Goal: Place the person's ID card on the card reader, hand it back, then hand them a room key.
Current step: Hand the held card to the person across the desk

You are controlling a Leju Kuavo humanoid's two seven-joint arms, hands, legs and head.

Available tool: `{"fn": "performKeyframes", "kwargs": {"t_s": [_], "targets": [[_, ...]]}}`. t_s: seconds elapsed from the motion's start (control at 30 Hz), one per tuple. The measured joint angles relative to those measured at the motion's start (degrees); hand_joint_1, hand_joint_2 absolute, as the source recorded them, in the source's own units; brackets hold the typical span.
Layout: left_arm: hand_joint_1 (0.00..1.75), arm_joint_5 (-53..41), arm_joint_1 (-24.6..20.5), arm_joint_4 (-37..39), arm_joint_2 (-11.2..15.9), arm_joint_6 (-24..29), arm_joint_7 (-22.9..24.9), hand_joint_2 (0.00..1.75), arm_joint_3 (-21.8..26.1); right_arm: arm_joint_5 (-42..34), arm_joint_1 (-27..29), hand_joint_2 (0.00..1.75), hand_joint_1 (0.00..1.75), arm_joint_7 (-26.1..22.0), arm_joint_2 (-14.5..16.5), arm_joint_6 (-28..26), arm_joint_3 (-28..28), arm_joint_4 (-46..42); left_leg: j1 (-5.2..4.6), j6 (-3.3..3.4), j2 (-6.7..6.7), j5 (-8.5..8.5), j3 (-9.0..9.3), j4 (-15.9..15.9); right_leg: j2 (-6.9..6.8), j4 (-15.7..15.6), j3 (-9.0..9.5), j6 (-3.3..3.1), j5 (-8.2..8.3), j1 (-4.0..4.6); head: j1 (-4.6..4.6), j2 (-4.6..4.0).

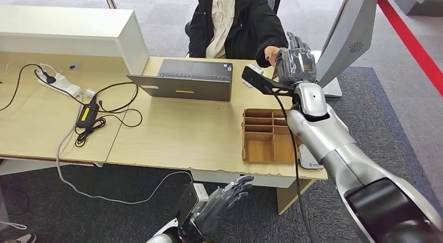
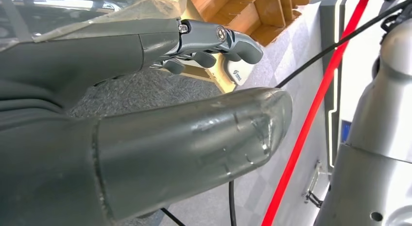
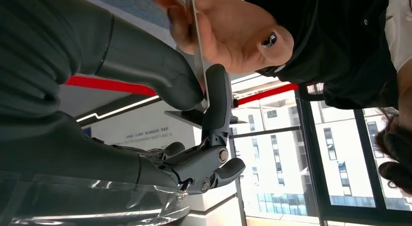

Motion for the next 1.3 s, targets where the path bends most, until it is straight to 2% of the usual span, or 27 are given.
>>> {"fn": "performKeyframes", "kwargs": {"t_s": [0.1, 0.23, 0.27, 0.53, 0.63, 0.7, 0.87, 0.97, 1.07, 1.17, 1.3], "targets": [[0.0, 0.3, -0.2, 0.5, -0.2, 0.0, -0.7, 0.0, -0.1, -0.7, -0.4, 1.75, 1.66, -0.6, 1.2, -0.7, 0.0, 2.1, 0.0, 0.0, 0.0, 0.0, 0.0, 0.0, 0.0, 0.0, 0.0, 0.0, 0.0, 0.0, 0.0, 0.0], [0.0, 0.4, -0.2, 1.5, -0.3, 0.3, -1.3, 0.0, -0.1, -1.2, -0.6, 1.75, 0.07, -1.3, 2.5, -1.2, 0.1, 5.0, 0.0, 0.0, -0.01, 0.0, 0.0, 0.0, 0.0, 0.0, 0.0, 0.0, 0.0, 0.0, 0.01, -0.01], [0.0, 0.4, -0.2, 1.7, -0.3, 0.4, -1.4, 0.0, -0.1, -1.3, -0.7, 1.75, 0.0, -1.5, 2.8, -1.3, 0.1, 5.7, 0.0, 0.0, 0.0, 0.0, 0.0, 0.0, 0.0, 0.0, 0.0, 0.0, 0.0, 0.0, 0.01, -0.01], [0.0, 0.4, -0.2, 3.7, -0.7, 0.7, -1.9, 0.0, -0.1, -1.8, -1.0, 1.75, 0.0, -2.3, 5.2, -2.6, 0.4, 9.8, 0.0, 0.0, 0.0, 0.0, 0.0, 0.0, 0.0, 0.0, -0.01, 0.0, 0.0, 0.0, 0.0, -0.01], [0.0, 0.1, -0.2, 4.3, -0.9, 0.7, -2.0, 0.0, -0.1, -3.6, -1.0, 1.75, 0.0, -4.0, 5.8, -4.6, 0.4, 10.6, 0.0, 0.0, 0.0, 0.0, 0.0, 0.0, 0.0, 0.0, -0.01, 0.0, 0.0, 0.0, 0.01, -0.01], [0.0, -0.3, -0.2, 4.7, -1.1, 1.1, -2.0, 0.0, 0.0, -7.5, -1.0, 1.75, 0.0, -7.6, 6.2, -7.1, 0.3, 11.0, 0.0, 0.0, 0.0, 0.0, 0.0, 0.0, 0.0, 0.0, 0.0, 0.0, 0.0, 0.0, 0.01, -0.01], [0.0, -0.6, 0.1, 5.2, -1.3, 4.7, -1.5, 0.0, 0.2, -26.7, 1.0, 1.75, 0.0, -23.9, 8.2, -9.9, -1.8, 9.3, 0.01, 0.0, 0.0, 0.0, 0.01, 0.0, 0.0, 0.0, 0.0, 0.0, 0.0, 0.02, 0.0, -0.01], [0.0, -0.6, 0.7, 5.2, -1.2, 7.4, -0.9, 0.0, 0.4, -37.1, 4.7, 1.75, 0.0, -29.0, 9.1, -9.8, -2.1, 5.3, 0.03, 0.0, -0.01, 0.0, 0.02, 0.0, 0.0, 0.0, 0.01, -0.01, -0.01, 0.04, 0.01, 0.0], [0.0, -0.7, 1.9, 4.7, -0.9, 9.6, -0.5, 0.0, 1.0, -44.3, 9.9, 1.75, 0.0, -30.4, 8.9, -10.6, -2.2, -1.7, 0.03, -0.01, 0.0, -0.01, 0.02, 0.0, 0.0, 0.0, 0.0, -0.01, -0.02, 0.04, 0.01, 0.0], [0.0, -1.0, 3.0, 3.9, -0.5, 10.9, -0.1, 0.0, 1.7, -47.7, 15.2, 1.75, 0.0, -30.9, 8.2, -11.1, -2.6, -9.7, 0.02, -0.01, -0.01, -0.01, 0.02, 0.0, 0.0, 0.0, 0.0, -0.01, -0.02, 0.03, 0.01, -0.01], [0.0, -2.0, 4.3, 2.6, 0.3, 11.9, 0.7, 0.0, 2.4, -48.6, 23.0, 1.75, 0.0, -31.2, 7.1, -11.3, -4.5, -20.6, 0.02, -0.01, -0.02, -0.02, 0.02, 0.0, -0.01, 0.0, 0.01, -0.01, -0.03, 0.03, 0.01, -0.01]]}}
